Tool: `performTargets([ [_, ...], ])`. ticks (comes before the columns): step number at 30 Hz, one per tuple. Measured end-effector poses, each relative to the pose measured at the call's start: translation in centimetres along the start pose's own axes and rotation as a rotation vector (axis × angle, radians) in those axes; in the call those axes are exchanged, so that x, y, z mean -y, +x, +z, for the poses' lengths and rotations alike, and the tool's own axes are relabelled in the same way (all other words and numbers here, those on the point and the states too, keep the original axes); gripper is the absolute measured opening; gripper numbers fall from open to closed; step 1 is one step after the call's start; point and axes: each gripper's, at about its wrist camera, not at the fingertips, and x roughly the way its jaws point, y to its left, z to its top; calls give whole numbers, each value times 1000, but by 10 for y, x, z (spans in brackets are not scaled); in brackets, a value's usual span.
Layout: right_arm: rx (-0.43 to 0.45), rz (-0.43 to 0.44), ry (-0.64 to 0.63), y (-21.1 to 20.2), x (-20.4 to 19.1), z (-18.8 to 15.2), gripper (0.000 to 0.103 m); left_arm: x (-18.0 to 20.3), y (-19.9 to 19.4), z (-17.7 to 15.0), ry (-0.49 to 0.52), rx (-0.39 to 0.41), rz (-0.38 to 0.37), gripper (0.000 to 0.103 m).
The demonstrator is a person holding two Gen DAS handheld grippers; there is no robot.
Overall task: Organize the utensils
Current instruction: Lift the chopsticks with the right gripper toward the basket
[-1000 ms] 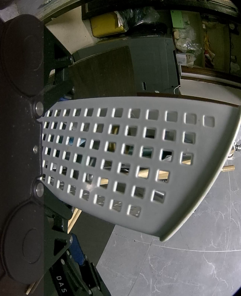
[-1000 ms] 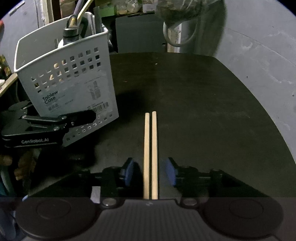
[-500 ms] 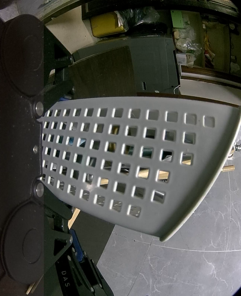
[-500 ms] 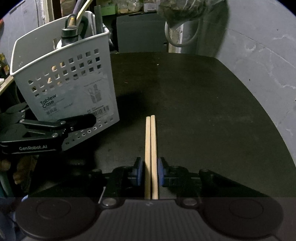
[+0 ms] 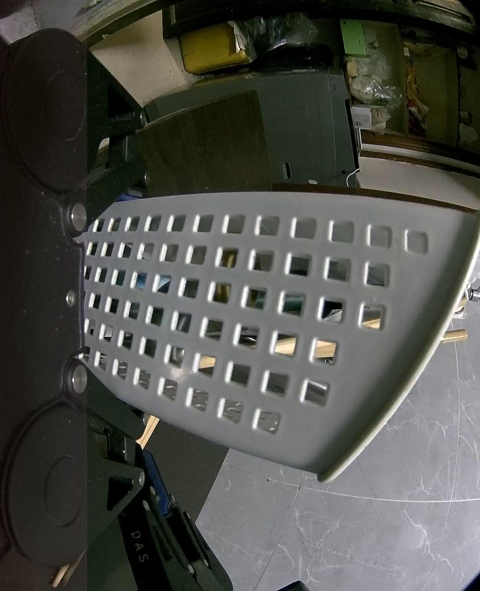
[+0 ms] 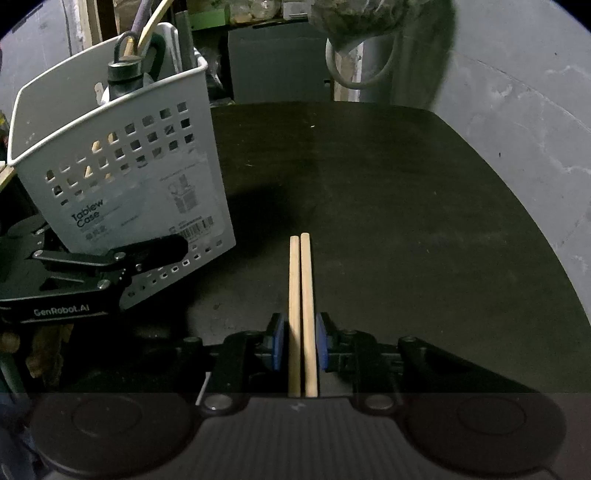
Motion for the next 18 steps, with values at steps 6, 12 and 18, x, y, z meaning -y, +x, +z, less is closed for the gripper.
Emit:
performTargets([
  [6, -23, -14, 2, 3, -2, 5, 15, 0, 0, 0, 0, 0, -1, 83],
  [12, -14, -2, 22, 5, -1, 6, 16, 0, 0, 0, 0, 0, -1, 83],
  [18, -9, 13, -7, 11, -9, 12, 16, 0, 0, 0, -2, 1, -2, 83],
])
